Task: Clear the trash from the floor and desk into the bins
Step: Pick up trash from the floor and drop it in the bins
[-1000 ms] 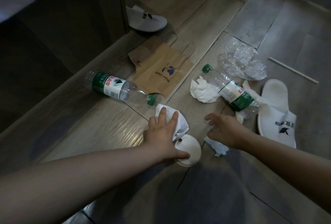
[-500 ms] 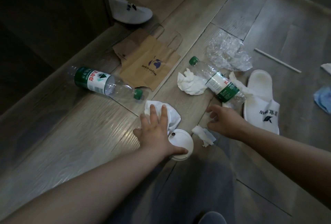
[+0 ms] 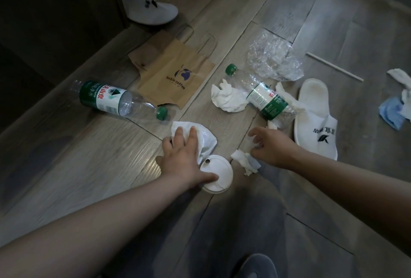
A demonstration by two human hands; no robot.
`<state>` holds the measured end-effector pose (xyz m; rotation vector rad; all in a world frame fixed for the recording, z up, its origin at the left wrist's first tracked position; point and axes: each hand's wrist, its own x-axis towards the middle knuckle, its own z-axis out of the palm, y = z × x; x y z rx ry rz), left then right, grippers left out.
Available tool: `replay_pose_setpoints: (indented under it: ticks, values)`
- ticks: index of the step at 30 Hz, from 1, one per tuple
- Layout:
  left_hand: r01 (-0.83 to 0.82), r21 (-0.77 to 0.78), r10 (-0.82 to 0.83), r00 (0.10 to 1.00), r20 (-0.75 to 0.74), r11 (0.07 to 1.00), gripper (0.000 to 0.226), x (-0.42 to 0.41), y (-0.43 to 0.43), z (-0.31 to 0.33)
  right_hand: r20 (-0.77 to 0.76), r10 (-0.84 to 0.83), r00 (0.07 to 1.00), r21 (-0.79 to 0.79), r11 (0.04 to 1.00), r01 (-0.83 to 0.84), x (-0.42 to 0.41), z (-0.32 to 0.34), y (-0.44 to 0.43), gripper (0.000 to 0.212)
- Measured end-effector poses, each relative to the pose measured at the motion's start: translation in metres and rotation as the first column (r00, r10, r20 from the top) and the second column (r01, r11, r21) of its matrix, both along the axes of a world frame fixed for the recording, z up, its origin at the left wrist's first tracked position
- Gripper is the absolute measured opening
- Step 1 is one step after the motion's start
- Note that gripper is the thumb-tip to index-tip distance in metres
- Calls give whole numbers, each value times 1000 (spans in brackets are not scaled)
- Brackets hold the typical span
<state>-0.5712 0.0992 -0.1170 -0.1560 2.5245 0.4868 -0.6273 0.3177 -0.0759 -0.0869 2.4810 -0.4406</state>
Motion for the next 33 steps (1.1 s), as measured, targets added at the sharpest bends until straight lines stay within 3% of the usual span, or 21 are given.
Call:
replay_pose_setpoints:
  ticks: [6, 13, 18, 22, 28, 33]
  values:
    - [20, 49, -19, 999, -30, 999, 115, -7, -13, 5, -4, 8, 1000, -8, 1000, -8, 1, 0, -2, 54]
    - [377, 24, -377, 917, 133, 926, 144, -12, -41, 16, 11, 4, 1000, -8, 1000, -4, 2, 0, -3, 56]
    - [477, -1, -476, 876, 71, 879, 130, -11, -58, 17, 26, 7, 1000, -17, 1000, -7, 3, -1, -6, 56]
    - [455, 41, -451, 889, -78, 889, 92, -8, -73, 14, 34, 22, 999, -7, 1000, -22, 5, -1, -8, 56]
    - [355, 108, -323, 917, -234, 929, 54, -8, -76, 16, 25, 18, 1000, -10, 1000, -18, 1, 1, -11, 55]
    - [166, 118, -120, 937, -328, 979, 48, -21, -74, 18, 15, 16, 1000, -2, 1000, -15, 0, 2, -10, 55]
